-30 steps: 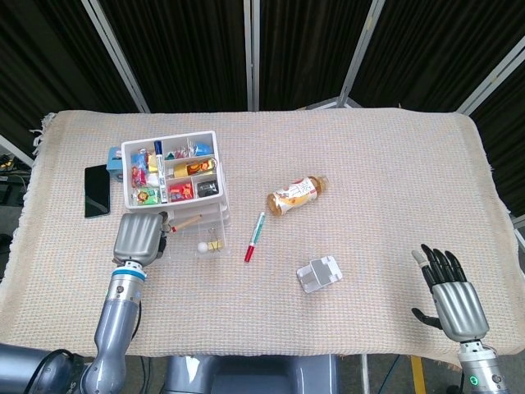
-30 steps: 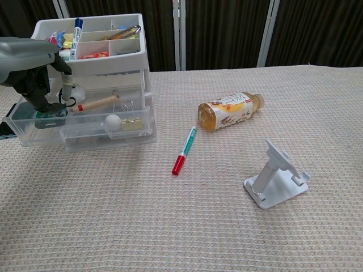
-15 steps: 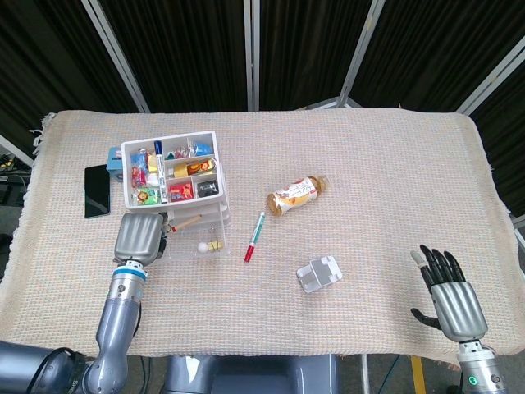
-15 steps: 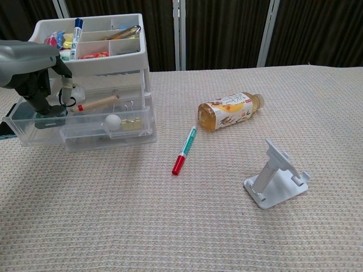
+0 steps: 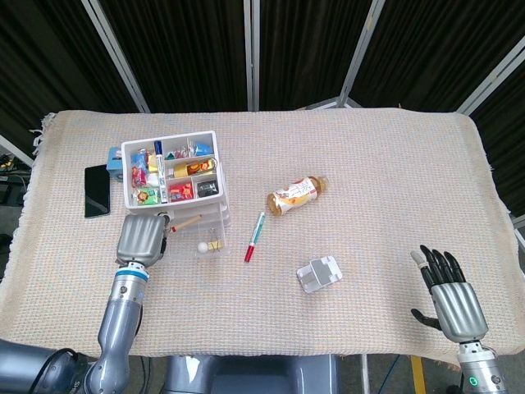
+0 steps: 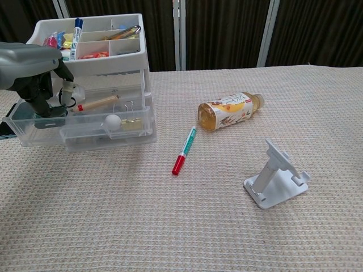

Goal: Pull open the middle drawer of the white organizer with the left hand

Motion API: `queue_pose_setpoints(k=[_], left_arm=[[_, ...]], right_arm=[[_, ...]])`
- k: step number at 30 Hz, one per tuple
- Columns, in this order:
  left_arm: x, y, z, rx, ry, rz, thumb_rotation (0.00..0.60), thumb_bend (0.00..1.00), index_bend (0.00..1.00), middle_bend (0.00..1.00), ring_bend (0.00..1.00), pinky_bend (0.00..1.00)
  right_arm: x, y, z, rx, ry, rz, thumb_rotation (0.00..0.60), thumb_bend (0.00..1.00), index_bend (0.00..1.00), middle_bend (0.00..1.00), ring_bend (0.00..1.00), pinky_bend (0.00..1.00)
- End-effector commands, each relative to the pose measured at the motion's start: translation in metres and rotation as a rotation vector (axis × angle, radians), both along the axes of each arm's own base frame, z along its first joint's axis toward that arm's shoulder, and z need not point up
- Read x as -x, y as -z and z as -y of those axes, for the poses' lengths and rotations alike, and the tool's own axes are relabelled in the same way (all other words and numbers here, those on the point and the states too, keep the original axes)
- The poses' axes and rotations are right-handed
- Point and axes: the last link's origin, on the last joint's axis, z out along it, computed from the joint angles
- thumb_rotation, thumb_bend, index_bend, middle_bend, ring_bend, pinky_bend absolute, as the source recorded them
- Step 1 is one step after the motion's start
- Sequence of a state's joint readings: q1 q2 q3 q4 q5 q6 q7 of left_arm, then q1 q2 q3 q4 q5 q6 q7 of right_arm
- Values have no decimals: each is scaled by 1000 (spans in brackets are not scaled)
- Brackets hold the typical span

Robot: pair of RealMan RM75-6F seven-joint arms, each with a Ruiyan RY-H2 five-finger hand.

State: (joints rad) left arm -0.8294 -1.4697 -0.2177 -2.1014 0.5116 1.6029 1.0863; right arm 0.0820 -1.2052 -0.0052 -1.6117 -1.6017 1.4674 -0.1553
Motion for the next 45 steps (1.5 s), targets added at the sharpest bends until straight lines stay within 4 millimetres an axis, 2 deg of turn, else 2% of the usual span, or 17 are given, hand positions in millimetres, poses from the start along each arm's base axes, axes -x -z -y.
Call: queue_pose_setpoints(k=[1,6,9,45], left_arm=[[0,0,0,-1,1,3,600,454,559,1000,1000,916],[0,0,0,-1,4,3,600,559,570,1000,1000,916],[0,0,0,-2,7,6,600,577,574,1000,1000,916],[-19,-28,16,-36,96,61,600,582,604,1000,1000,916]], right_arm=[[0,0,0,-1,1,-1,600,14,76,0,0,0],[0,1,0,-3,2,-4,600,14,76,0,0,0],[0,1,0,-3,2,-4,600,13,76,0,0,0],[1,2,1,-4,9,-9,600,14,76,0,0,0]])
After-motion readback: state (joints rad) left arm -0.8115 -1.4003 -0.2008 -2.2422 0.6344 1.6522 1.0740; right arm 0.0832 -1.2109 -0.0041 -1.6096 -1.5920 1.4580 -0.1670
